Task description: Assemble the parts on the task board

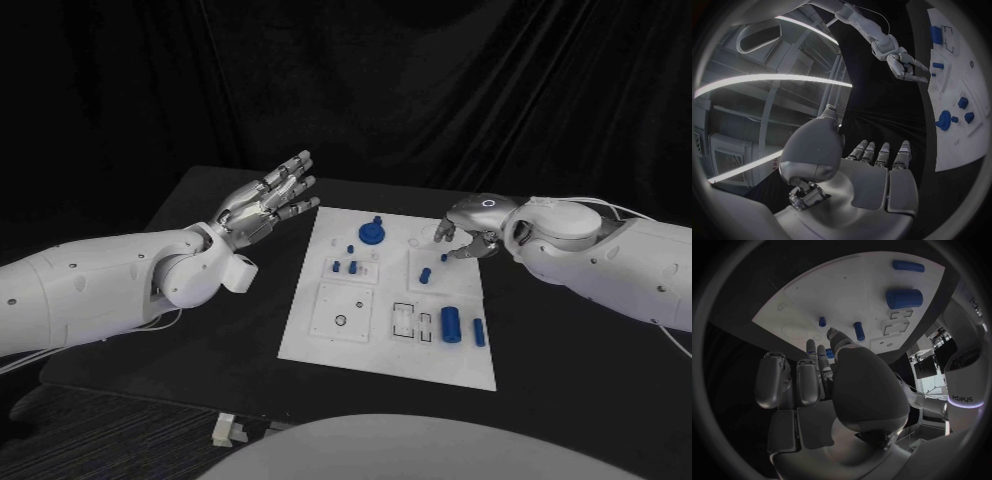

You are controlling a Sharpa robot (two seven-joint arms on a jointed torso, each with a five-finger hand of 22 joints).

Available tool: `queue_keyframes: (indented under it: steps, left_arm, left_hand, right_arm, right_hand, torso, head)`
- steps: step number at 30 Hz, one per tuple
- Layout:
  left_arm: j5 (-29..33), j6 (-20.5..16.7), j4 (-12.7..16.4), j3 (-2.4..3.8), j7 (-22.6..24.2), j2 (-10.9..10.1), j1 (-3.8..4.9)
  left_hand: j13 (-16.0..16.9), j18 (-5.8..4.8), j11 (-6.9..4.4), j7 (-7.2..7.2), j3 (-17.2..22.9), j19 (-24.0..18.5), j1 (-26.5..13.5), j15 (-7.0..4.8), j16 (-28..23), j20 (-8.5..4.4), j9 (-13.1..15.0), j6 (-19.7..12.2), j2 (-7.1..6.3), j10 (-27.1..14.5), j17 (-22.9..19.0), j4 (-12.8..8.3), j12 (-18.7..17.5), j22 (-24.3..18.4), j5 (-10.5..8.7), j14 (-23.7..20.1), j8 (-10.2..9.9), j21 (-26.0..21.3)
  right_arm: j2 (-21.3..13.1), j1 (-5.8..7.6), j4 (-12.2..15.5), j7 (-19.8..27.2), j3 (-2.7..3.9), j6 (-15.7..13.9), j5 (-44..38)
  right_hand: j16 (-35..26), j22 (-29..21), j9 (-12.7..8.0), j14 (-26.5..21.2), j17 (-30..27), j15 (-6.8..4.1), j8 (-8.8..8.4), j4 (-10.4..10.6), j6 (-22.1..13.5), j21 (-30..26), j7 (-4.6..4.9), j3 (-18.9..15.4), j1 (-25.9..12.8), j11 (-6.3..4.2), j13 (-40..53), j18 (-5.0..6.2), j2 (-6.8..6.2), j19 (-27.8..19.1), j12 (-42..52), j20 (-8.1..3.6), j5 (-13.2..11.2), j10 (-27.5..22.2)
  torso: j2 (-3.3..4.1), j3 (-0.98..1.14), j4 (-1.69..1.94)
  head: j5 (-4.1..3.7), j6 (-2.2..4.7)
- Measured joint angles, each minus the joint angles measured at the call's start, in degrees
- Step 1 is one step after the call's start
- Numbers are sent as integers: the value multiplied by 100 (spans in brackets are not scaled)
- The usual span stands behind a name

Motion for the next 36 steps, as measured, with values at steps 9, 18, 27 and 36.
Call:
queue_keyframes:
  steps: [9,18,27,36]
  left_arm:
    - [12,-2,-3,0,3,-4,-25]
    - [18,-5,-24,1,6,3,-46]
    - [21,28,-32,0,7,-1,-68]
    - [23,46,-49,0,9,15,-79]
  left_hand:
    - [0,-1,135,431,-350,3,195,-209,0,-795,10,70,360,0,-3,-16,0,-174,51,20,0,0]
    - [-4,-1,178,492,-429,0,279,-208,0,-783,17,91,444,-5,-5,-16,0,-174,140,20,0,0]
    - [-3,-1,178,512,-528,7,384,-86,0,-534,17,111,549,-5,-4,-25,0,-117,240,10,0,0]
    - [-2,-2,178,439,-637,18,441,-31,0,-217,22,140,605,-5,-3,-29,0,-81,332,10,0,0]
  right_arm:
    - [150,-59,-214,18,-1,-30,16]
    - [244,-152,-361,5,1,-69,25]
    - [310,-250,-472,-26,0,-53,30]
    - [375,-329,-568,-38,0,-71,32]
  right_hand:
    - [-24,0,-54,0,-119,57,0,9,4,-46,143,21,-140,-22,-9,0,-15,-13,-199,41,-342,179]
    - [-24,0,-82,0,-125,56,0,-8,44,-64,223,4,-177,-22,-8,0,-55,-13,-320,41,-436,178]
    - [-24,4,-89,0,-132,56,14,-88,67,-64,245,53,-200,-9,-8,0,-31,-13,-377,41,-321,166]
    - [-24,4,-132,0,-114,56,30,-259,243,-64,374,225,-122,31,-8,0,47,-13,-519,40,-98,206]
  torso:
    - [-18,-15,-13]
    - [-54,-20,-57]
    - [-64,-29,-58]
    - [-78,-32,-62]
  head:
    - [2,0]
    - [25,0]
    - [20,0]
    - [3,0]
